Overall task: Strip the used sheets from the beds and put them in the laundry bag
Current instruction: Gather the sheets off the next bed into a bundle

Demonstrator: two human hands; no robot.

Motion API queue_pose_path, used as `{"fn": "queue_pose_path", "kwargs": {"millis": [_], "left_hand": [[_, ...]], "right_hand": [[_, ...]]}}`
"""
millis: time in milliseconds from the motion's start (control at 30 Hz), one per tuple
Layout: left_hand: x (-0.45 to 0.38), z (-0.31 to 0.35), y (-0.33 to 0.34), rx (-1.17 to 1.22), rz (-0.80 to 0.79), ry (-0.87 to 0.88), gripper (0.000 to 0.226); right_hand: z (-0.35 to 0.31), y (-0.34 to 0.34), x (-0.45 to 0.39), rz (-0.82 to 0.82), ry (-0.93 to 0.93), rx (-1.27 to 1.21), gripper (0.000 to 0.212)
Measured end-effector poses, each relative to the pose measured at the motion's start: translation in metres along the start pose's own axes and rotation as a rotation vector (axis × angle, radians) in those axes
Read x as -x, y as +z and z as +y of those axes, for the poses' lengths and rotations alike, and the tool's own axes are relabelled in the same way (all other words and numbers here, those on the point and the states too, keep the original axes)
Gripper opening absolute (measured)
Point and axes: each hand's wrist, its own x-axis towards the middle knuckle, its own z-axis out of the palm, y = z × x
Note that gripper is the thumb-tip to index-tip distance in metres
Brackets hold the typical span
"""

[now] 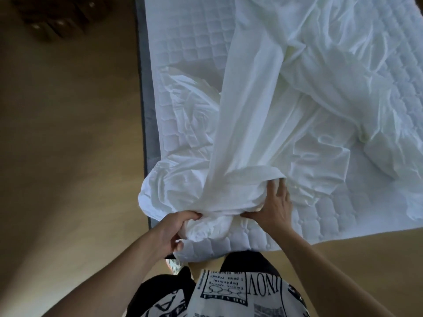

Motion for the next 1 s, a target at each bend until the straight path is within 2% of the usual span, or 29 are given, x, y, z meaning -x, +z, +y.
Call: {"fn": "queue_pose_path", "kwargs": {"millis": [33, 67, 133, 167, 233, 267, 333, 400, 467, 533, 633, 700, 800, 867, 900, 1000], "left_hand": [[-0.003, -0.007, -0.002, -0.02, 0.016, 0.002, 0.034], [-0.005, -0.015, -0.003, -0.062, 0.032, 0.017, 0.044], [-0.004, -0.026, -0.003, -0.19, 0.065, 0.099, 0.053], [-0.005, -0.029, -0.002, -0.253, 0.087, 0.152, 0.047], [-0.007, -0.032, -0.001, -0.304, 0.092, 0.222, 0.034], [-0.009, -0.031, 0.0, -0.315, 0.08, 0.249, 0.035], [-0.013, -0.031, 0.003, -0.445, 0.042, 0.306, 0.057], [-0.015, -0.033, 0.009, -0.673, 0.063, 0.354, 0.075], [-0.014, -0.036, 0.015, -0.765, 0.129, 0.448, 0.066], [-0.012, -0.038, 0.018, -0.555, 0.119, 0.494, 0.059], [-0.006, -0.037, 0.023, 0.067, -0.013, 0.313, 0.034], [-0.002, -0.039, 0.023, 0.215, -0.064, 0.232, 0.03], [0.0, -0.036, 0.02, 0.263, -0.061, 0.19, 0.029], [0.003, -0.031, 0.018, 0.26, -0.081, 0.179, 0.03], [0.005, -0.028, 0.019, 0.245, -0.104, 0.183, 0.031], [0.017, -0.024, 0.024, 0.187, -0.17, 0.218, 0.032]], "right_hand": [[-0.004, 0.001, 0.0, 0.046, -0.024, 0.095, 0.137], [-0.011, -0.002, -0.002, 0.08, -0.053, 0.128, 0.126], [-0.023, -0.004, -0.015, 0.105, -0.148, 0.111, 0.083], [-0.03, -0.008, -0.02, 0.14, -0.196, 0.094, 0.06], [-0.041, -0.02, -0.029, 0.294, -0.296, 0.069, 0.046], [-0.046, -0.029, -0.033, 0.367, -0.34, 0.052, 0.046], [-0.06, -0.049, -0.042, 0.419, -0.349, 0.025, 0.054], [-0.072, -0.06, -0.048, 0.258, -0.238, 0.105, 0.074], [-0.072, -0.058, -0.048, 0.053, -0.218, 0.248, 0.091], [-0.061, -0.041, -0.035, -0.085, -0.292, 0.166, 0.097], [-0.036, -0.001, 0.01, -0.2, -0.417, -0.043, 0.099], [-0.023, 0.021, 0.04, -0.26, -0.531, 0.004, 0.106], [-0.019, 0.038, 0.062, -0.369, -0.597, 0.198, 0.128], [-0.024, 0.044, 0.061, -0.326, -0.56, 0.337, 0.143], [-0.028, 0.046, 0.059, -0.239, -0.535, 0.338, 0.144], [-0.036, 0.047, 0.049, 0.251, -0.514, 0.088, 0.121]]}}
